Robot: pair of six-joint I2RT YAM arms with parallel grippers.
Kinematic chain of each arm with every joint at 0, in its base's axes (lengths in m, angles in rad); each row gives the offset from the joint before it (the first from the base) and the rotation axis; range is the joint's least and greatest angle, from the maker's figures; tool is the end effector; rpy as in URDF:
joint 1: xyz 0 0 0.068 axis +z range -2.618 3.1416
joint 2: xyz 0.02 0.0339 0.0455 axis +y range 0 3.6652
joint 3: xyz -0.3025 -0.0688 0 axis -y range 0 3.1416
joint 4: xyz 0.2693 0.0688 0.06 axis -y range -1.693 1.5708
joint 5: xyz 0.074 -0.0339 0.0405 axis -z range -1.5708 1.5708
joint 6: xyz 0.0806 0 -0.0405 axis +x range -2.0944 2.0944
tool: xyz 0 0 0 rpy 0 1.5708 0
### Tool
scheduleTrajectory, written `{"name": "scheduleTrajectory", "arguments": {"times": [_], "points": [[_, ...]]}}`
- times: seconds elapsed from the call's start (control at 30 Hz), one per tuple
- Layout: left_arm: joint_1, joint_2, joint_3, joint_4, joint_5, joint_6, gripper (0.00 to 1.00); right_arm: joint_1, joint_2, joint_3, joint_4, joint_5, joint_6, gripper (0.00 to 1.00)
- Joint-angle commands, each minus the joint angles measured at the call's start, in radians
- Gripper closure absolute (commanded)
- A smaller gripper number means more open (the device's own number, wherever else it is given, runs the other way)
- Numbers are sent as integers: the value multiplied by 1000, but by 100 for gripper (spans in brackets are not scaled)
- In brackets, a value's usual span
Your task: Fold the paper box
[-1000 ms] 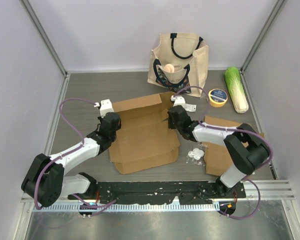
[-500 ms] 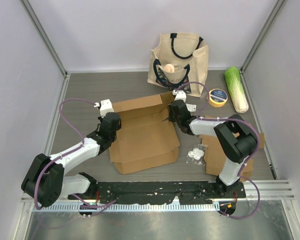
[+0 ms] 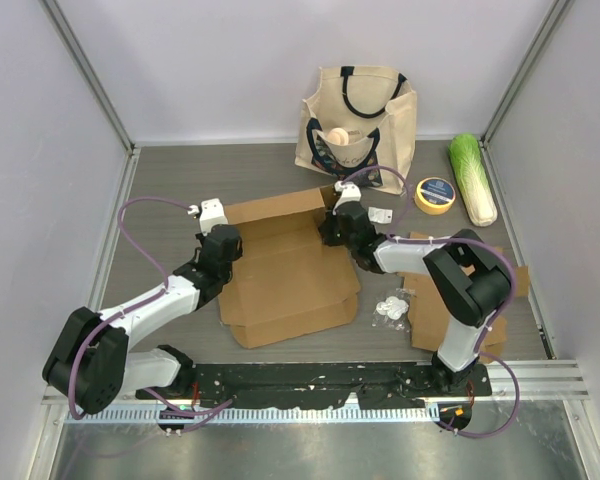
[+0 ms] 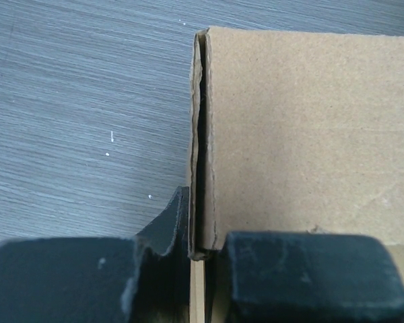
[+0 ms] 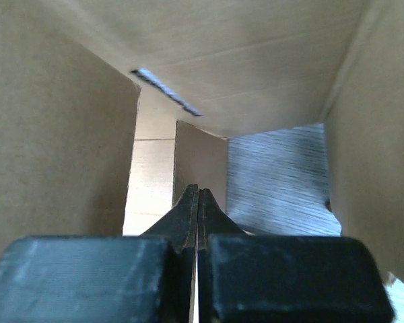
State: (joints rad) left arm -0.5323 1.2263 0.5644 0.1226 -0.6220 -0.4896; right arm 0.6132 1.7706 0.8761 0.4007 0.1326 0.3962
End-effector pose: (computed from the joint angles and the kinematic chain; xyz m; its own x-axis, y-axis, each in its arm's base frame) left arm 0.2710 -0.1051 0.2084 -0.3819 -0.2186 -0.8980 -0.2243 0.9645 -0.1395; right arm 0.3585 0.2393 0.1646 -0.5410 0.0871 -0.8365 -0.2888 0.9149 0.2820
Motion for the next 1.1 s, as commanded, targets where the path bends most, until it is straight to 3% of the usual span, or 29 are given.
{"name": "scheduleTrajectory", "arguments": {"times": [0.0, 0.23, 0.33, 0.43, 0.57, 0.7, 0.8, 0.93, 1.07], "points": [[-1, 1, 5, -5, 28, -23, 100, 16, 62, 6, 33, -74, 7, 99], [-1, -4, 6, -12, 30, -24, 100, 16, 95, -12, 6, -39, 1, 99], [-1, -8, 2, -15, 24, -30, 100, 14, 47, 39, -126, 8, 3, 99], [-1, -10, -4, -15, 21, -35, 100, 14, -58, 58, -250, 30, 4, 91], [-1, -1, -3, -15, 22, -38, 100, 14, -224, -5, -316, 12, 29, 67], [-1, 6, 0, -5, 36, -43, 100, 4, -388, -118, -327, 15, 76, 60], [-3, 16, 2, -1, 38, -47, 100, 2, -415, -195, -277, 7, 110, 63], [-1, 25, 5, -3, 44, -47, 100, 0, -386, -281, -177, 1, 141, 90], [-1, 18, -6, 0, 44, -52, 100, 0, -303, -345, -88, 64, 199, 97]]}}
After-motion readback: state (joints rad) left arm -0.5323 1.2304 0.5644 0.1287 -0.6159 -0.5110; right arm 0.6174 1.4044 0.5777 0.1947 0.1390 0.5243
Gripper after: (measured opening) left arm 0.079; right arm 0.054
